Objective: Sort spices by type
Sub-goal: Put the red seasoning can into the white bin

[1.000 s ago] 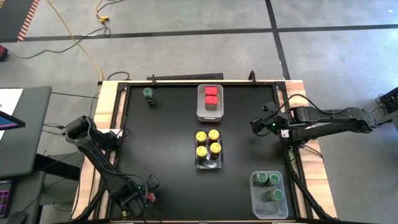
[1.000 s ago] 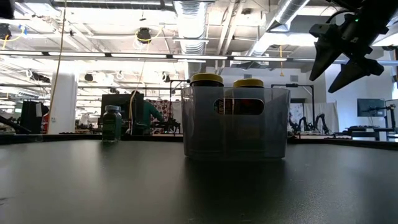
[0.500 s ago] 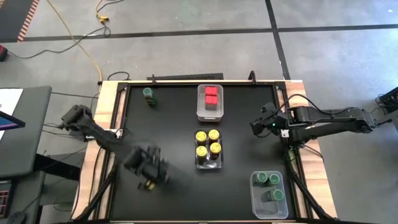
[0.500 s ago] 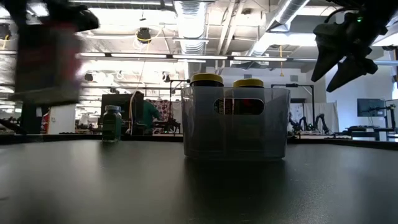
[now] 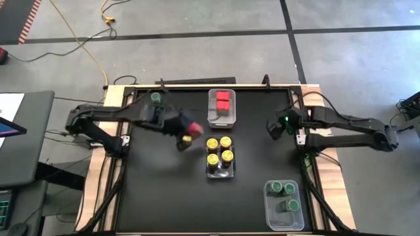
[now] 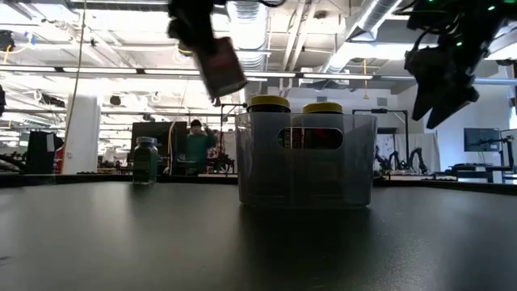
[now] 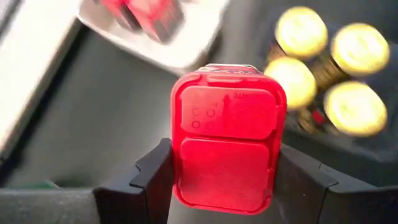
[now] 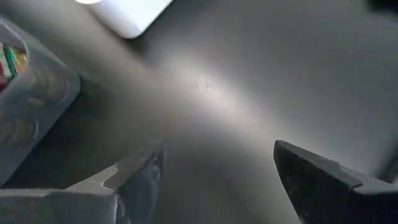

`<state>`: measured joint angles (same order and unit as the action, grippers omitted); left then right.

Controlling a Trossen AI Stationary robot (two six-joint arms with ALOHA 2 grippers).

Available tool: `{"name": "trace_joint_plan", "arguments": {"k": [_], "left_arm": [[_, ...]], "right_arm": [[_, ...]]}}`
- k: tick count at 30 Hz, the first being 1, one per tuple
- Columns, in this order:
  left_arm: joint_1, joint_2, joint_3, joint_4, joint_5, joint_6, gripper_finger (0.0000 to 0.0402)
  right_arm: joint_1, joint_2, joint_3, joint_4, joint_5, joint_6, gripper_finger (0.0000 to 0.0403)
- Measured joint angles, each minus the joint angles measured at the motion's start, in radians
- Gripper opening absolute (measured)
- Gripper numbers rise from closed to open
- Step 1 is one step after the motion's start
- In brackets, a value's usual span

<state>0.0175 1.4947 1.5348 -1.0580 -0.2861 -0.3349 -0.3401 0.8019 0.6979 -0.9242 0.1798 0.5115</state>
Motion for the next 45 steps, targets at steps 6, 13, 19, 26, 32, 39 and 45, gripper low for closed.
{"name": "trace_joint_plan", "arguments": {"k": [6, 13, 19, 26, 32, 39, 45], "left_arm": [[0.143, 0.183, 0.223, -0.03, 0.07, 0.181, 0.0209], [0.245, 0.375, 0.461, -0.045, 0.125, 0.418, 0.0209], [0.27, 0.516, 0.596, -0.055, 0.165, 0.57, 0.0209], [0.274, 0.59, 0.632, -0.065, 0.177, 0.674, 0.0209], [0.285, 0.624, 0.625, -0.084, 0.189, 0.713, 0.0209], [0.284, 0.679, 0.624, -0.071, 0.201, 0.758, 0.0209], [0.288, 0.727, 0.624, -0.076, 0.199, 0.753, 0.0209]], "right_arm": [[-0.193, 0.061, 0.0, 0.081, -0.122, -0.132, 0.0326], [-0.273, 0.161, 0.0, 0.102, -0.191, -0.171, 0.0326], [-0.278, 0.227, 0.0, 0.175, -0.191, -0.151, 0.0326], [-0.278, 0.232, 0.0, 0.243, -0.192, -0.068, 0.0326], [-0.278, 0.232, 0.0, 0.25, -0.191, -0.02, 0.0326], [-0.278, 0.231, 0.0, 0.264, -0.191, 0.022, 0.0326], [-0.275, 0.232, 0.0, 0.268, -0.191, 0.044, 0.0326]]}}
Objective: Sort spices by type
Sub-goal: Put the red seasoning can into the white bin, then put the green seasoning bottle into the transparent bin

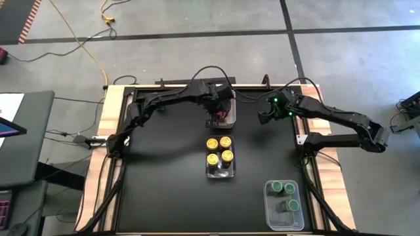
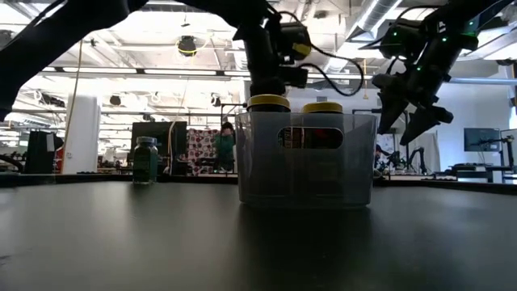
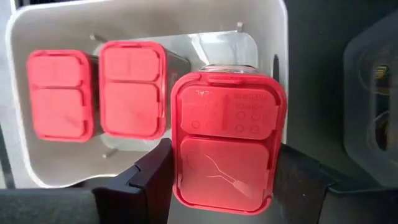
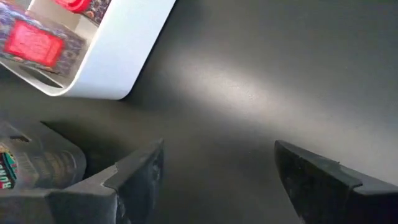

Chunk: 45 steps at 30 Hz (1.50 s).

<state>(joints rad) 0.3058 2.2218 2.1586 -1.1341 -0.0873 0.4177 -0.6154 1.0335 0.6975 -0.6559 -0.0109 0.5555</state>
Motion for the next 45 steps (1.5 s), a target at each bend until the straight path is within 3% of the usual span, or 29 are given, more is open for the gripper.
{"name": "trace_joint_plan", "arguments": {"k": [26, 35, 45], "left_arm": [[-0.001, 0.038, -0.002, 0.07, 0.026, 0.006, 0.0239], [-0.003, 0.038, -0.002, 0.144, 0.022, -0.108, 0.0239], [-0.003, 0.038, -0.002, 0.139, 0.02, -0.106, 0.024]], "right_arm": [[0.0, 0.001, 0.0, 0.004, 0.002, 0.005, 0.0326], [0.0, 0.001, 0.0, 0.003, 0.002, 0.004, 0.0326], [0.0, 0.001, 0.0, -0.003, 0.002, 0.004, 0.0326]]}}
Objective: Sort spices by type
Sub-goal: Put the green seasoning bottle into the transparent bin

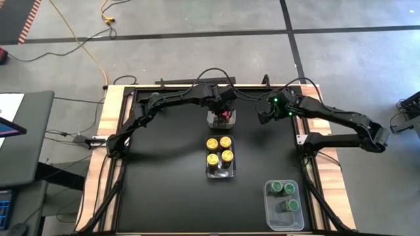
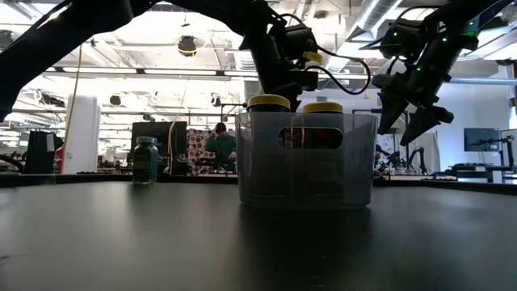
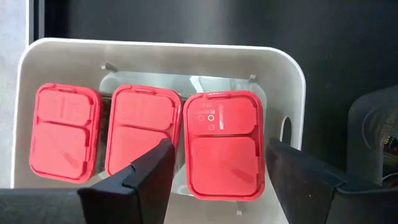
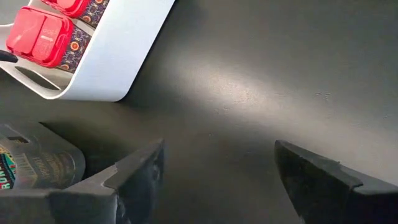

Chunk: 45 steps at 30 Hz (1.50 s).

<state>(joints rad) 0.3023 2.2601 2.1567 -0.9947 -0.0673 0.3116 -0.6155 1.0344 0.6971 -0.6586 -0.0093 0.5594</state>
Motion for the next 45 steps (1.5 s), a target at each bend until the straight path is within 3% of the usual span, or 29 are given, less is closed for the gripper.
{"name": "trace_joint_plan", "arguments": {"k": [6, 18, 37, 45], "left_arm": [[0.0, 0.0, 0.014, -0.028, -0.049, 0.016, 0.024], [-0.003, -0.003, 0.2, -0.229, -0.097, -0.062, 0.024], [-0.127, -0.068, 0.173, -0.578, -0.127, -0.558, 0.024], [-0.249, -0.14, 0.046, -0.581, -0.146, -0.594, 0.024]], "right_arm": [[0.0, 0.0, 0.0, 0.0, 0.0, -0.002, 0.0326], [0.0, 0.0, 0.0, 0.0, -0.009, -0.015, 0.0326], [0.069, 0.0, 0.0, -0.029, -0.022, -0.103, 0.0326], [0.086, 0.0, 0.0, -0.052, -0.055, -0.167, 0.0326]]}}
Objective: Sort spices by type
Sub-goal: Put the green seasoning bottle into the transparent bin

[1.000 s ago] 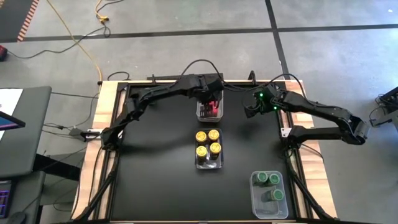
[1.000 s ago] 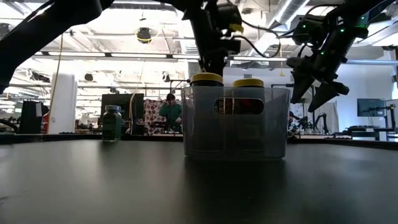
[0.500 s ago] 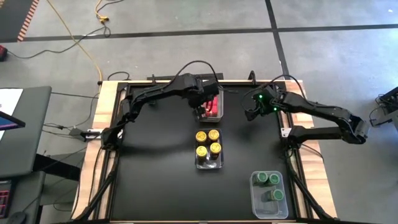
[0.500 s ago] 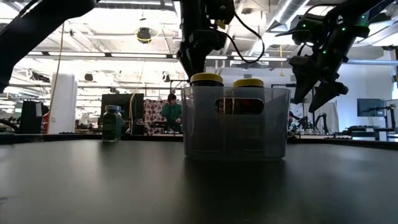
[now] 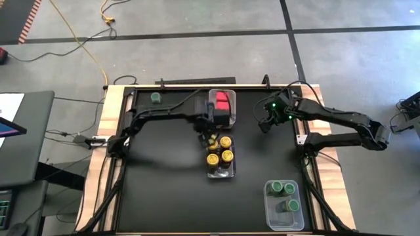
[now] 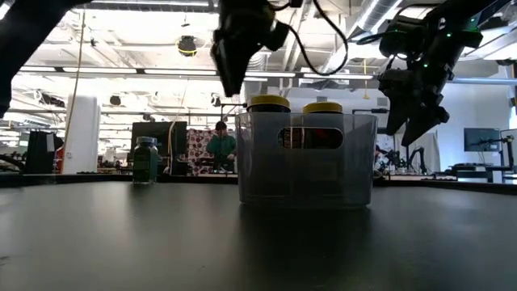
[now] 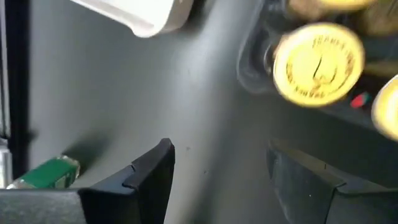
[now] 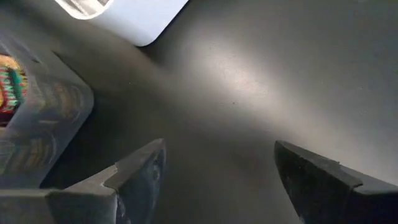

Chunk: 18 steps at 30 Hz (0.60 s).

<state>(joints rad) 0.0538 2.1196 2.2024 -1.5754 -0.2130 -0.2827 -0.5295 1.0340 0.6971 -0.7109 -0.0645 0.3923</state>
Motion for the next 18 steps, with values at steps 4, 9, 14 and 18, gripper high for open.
{"name": "trace_joint_plan", "arguments": {"k": [4, 9, 14, 18], "left_arm": [[-0.056, -0.05, -0.126, 0.01, -0.022, 0.034, 0.024], [-0.119, -0.117, -0.281, 0.001, -0.02, 0.032, 0.024], [-0.144, -0.15, -0.425, 0.003, -0.022, 0.019, 0.024], [-0.124, -0.192, -0.579, 0.017, -0.015, 0.018, 0.024]], "right_arm": [[0.0, 0.0, 0.0, 0.0, -0.031, -0.002, 0.0326], [0.0, 0.0, 0.0, -0.015, -0.046, -0.01, 0.0326], [0.0, 0.0, 0.0, -0.015, -0.046, -0.012, 0.0326], [-0.001, 0.0, 0.0, -0.012, -0.046, -0.009, 0.0326]]}}
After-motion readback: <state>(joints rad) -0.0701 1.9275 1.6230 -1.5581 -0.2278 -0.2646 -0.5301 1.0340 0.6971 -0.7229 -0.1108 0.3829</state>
